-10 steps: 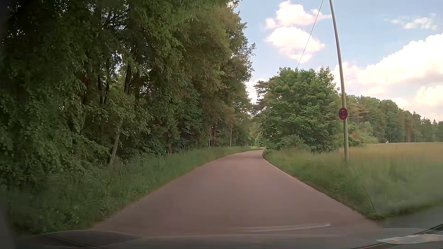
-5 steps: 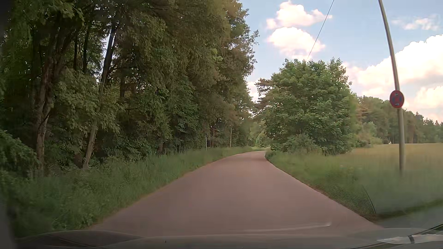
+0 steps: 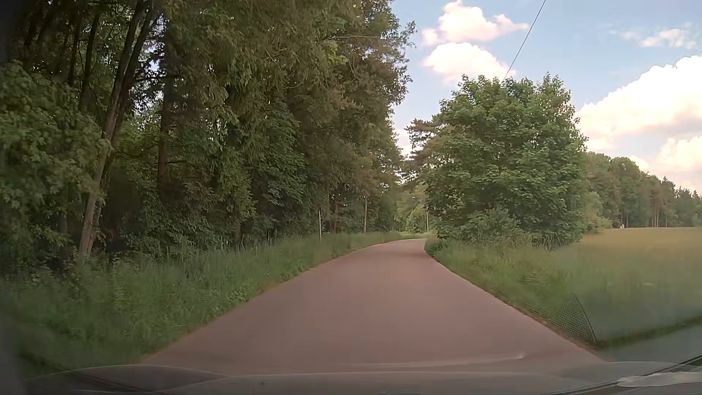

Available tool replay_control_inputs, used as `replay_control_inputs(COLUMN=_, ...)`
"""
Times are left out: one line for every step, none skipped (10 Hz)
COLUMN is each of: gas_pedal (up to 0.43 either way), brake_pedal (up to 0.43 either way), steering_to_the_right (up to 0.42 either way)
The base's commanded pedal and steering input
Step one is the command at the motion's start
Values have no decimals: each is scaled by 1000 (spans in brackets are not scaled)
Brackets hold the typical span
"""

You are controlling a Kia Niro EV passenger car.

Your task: Follow the waypoints while adhering to traffic rules and regulations

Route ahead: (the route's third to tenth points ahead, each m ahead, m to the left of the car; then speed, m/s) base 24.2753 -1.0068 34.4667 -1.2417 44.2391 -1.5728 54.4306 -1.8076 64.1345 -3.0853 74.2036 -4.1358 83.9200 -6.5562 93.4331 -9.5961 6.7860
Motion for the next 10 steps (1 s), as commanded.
replay_control_inputs(gas_pedal=20, brake_pedal=18, steering_to_the_right=0)
replay_control_inputs(gas_pedal=28, brake_pedal=18, steering_to_the_right=0)
replay_control_inputs(gas_pedal=39, brake_pedal=18, steering_to_the_right=0)
replay_control_inputs(gas_pedal=47, brake_pedal=18, steering_to_the_right=1)
replay_control_inputs(gas_pedal=47, brake_pedal=18, steering_to_the_right=2)
replay_control_inputs(gas_pedal=47, brake_pedal=18, steering_to_the_right=3)
replay_control_inputs(gas_pedal=47, brake_pedal=18, steering_to_the_right=4)
replay_control_inputs(gas_pedal=47, brake_pedal=18, steering_to_the_right=4)
replay_control_inputs(gas_pedal=59, brake_pedal=18, steering_to_the_right=4)
replay_control_inputs(gas_pedal=59, brake_pedal=18, steering_to_the_right=4)
